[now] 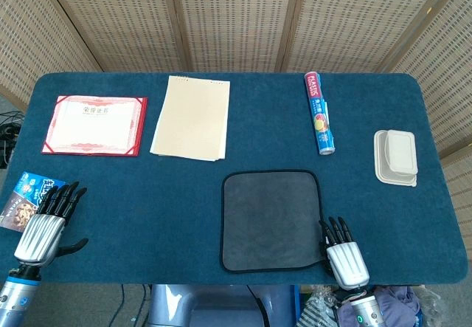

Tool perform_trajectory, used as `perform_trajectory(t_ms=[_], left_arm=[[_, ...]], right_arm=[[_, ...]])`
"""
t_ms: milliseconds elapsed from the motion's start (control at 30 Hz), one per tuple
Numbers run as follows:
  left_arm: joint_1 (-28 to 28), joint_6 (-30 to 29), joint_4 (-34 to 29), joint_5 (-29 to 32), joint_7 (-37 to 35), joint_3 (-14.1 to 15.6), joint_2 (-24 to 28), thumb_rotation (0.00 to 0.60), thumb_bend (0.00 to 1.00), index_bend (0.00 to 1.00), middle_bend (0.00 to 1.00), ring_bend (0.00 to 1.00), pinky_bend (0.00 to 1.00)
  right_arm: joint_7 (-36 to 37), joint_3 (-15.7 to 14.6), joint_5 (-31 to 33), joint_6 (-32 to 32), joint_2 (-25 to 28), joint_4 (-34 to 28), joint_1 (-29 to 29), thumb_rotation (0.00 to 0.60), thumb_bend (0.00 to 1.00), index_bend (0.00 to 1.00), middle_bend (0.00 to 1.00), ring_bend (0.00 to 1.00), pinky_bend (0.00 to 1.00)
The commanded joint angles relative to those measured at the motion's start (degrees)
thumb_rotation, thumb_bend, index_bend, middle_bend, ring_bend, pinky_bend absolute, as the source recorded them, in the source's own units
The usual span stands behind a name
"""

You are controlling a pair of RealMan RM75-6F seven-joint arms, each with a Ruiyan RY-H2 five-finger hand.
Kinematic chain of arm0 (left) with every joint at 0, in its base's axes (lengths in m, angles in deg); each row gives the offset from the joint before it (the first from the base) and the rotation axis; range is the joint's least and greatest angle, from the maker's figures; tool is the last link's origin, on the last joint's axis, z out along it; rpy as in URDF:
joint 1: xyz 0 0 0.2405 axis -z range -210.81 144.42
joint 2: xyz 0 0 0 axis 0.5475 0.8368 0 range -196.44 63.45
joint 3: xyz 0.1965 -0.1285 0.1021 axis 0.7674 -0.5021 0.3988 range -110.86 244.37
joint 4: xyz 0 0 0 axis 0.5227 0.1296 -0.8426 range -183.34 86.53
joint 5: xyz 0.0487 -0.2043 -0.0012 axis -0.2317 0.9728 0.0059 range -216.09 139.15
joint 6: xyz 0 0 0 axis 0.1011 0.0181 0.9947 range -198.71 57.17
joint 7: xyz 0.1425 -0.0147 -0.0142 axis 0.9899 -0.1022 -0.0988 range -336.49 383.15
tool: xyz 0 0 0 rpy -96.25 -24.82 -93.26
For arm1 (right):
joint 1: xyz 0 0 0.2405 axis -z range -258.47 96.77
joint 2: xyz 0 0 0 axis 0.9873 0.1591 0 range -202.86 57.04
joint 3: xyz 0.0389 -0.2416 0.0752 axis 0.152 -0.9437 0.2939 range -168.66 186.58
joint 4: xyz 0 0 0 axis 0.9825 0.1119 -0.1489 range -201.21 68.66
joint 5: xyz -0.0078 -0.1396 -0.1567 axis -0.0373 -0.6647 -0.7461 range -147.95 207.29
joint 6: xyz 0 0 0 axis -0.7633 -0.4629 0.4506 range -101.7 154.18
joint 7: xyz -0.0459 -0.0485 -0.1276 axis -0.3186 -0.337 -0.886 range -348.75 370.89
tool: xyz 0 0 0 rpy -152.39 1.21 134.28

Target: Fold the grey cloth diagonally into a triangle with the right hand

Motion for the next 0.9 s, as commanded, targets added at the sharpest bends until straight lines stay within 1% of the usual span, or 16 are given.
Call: perform_trajectory(t_ms=[33,267,500,900], left_arm=[[0.02,0.02,0.02,0.00,0.03,0.00,-0.01,0.600,0.16,0.00,0.00,0.00,0.00],[-0.01,-0.06,-0.03,0.02,-0.05,-0.02,0.01,0.600,0.16,0.00,0.00,0.00,0.00],[-0.01,-0.03,-0.03,0.05,0.14,-0.02,-0.09,0.600,0.16,0.00,0.00,0.00,0.00],[0.00,-0.14,0.16,0.23,-0.02,-0.22,-0.24,0.600,0.16,0.00,0.00,0.00,0.00]], right_arm=[[-0.09,0.00,-0.05,-0.07,-0.01,-0.04,-0.04,0.600,0.44,0.59,0.16,0.00,0.00],[-0.24,-0.15,-0.13,0.02,-0.03,-0.11,-0.18,0.600,0.44,0.59,0.15,0.00,0.00],[-0.19,-0.21,-0.28,-0.16,-0.30,0.05,-0.27,0.600,0.44,0.60,0.18,0.00,0.00],[-0.53,0.56,-0.24,-0.12,-0.70,-0.39,-1.06,0.600,0.44,0.63,0.19,0.00,0.00]])
